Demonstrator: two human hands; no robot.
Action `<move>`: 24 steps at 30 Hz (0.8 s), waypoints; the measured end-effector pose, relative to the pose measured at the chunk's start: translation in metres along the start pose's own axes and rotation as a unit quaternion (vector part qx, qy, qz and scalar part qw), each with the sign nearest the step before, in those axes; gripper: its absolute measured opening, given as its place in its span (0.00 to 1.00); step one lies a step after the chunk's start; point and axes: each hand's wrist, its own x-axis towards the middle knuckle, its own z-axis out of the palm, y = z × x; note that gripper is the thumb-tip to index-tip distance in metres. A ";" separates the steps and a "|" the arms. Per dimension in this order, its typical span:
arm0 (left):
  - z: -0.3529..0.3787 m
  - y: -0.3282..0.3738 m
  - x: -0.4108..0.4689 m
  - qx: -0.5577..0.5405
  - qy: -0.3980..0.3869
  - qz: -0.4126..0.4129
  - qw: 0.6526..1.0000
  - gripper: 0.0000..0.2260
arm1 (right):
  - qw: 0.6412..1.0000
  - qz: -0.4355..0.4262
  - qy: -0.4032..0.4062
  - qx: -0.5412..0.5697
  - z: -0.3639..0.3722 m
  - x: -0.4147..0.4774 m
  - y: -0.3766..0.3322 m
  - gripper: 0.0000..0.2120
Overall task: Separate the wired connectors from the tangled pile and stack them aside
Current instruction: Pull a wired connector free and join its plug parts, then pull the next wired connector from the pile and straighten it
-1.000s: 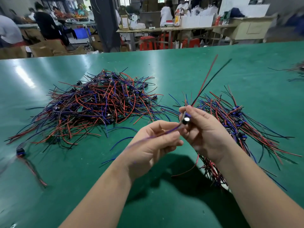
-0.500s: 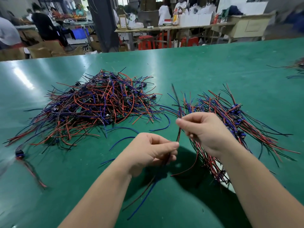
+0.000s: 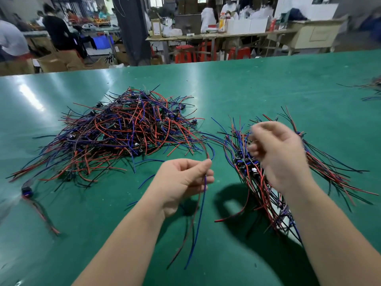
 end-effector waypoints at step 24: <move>-0.114 -0.001 0.030 0.554 0.378 0.005 0.742 0.22 | 0.814 -0.124 0.184 -0.537 -0.107 0.044 -0.012 0.10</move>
